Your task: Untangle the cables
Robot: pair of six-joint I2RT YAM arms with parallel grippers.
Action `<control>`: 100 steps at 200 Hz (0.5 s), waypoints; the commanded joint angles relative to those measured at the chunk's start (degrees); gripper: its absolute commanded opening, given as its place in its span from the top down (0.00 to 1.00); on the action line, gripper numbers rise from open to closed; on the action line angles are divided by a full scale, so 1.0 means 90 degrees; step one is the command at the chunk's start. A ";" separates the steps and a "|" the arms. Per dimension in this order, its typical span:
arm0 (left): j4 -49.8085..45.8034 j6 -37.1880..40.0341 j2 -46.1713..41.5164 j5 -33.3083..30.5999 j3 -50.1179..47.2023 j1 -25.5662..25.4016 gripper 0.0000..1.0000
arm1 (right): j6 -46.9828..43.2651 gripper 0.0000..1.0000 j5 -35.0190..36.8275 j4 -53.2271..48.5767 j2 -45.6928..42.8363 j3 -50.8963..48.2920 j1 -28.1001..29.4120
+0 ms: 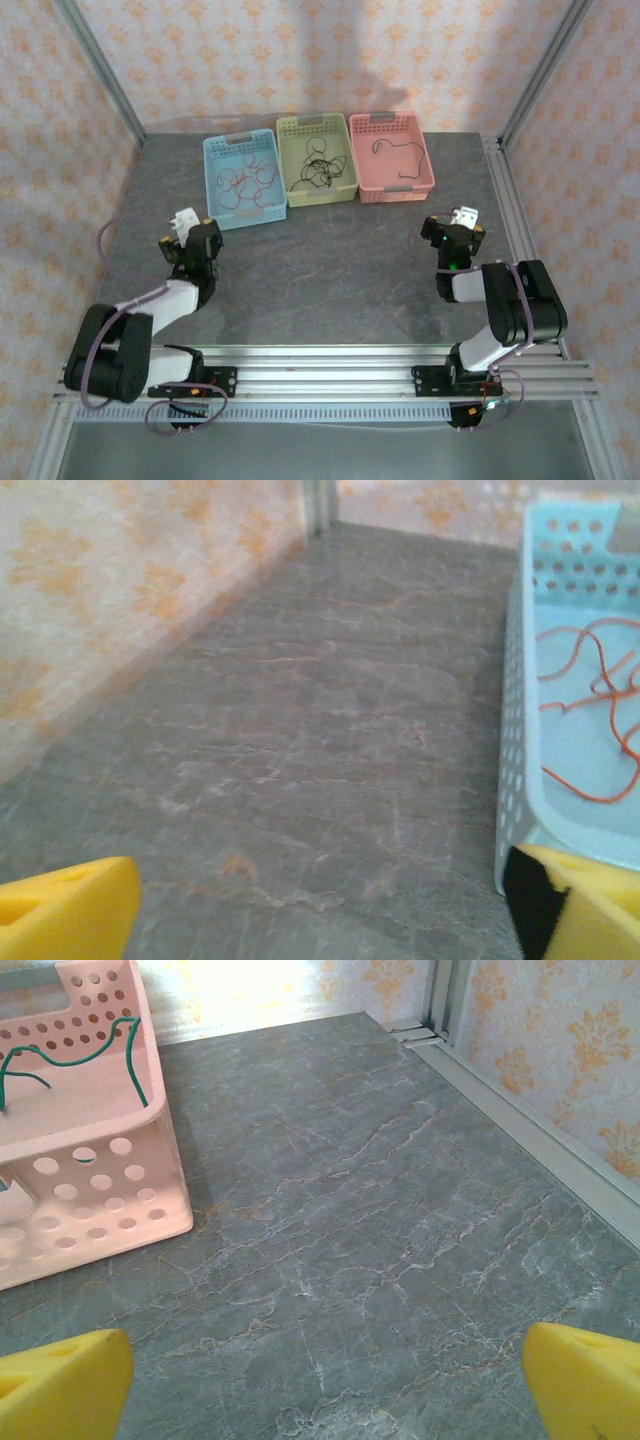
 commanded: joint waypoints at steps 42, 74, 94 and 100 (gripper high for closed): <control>0.0540 0.0648 0.0013 0.0426 -0.0063 -0.0143 0.08 | 0.0038 0.01 -0.0046 0.0020 0.0026 0.0060 0.0030; 0.0417 0.0715 0.0169 0.0702 0.0117 -0.0077 0.10 | 0.0035 0.01 -0.0045 0.0021 0.0027 0.0060 0.0030; -0.0644 0.0912 0.0397 -0.0008 0.0659 -0.0577 0.10 | 0.0038 0.01 -0.0049 0.0021 0.0022 0.0059 0.0030; -0.0585 0.0905 0.0343 -0.0145 0.0584 -0.0622 0.10 | 0.0036 0.01 -0.0047 0.0021 0.0025 0.0059 0.0030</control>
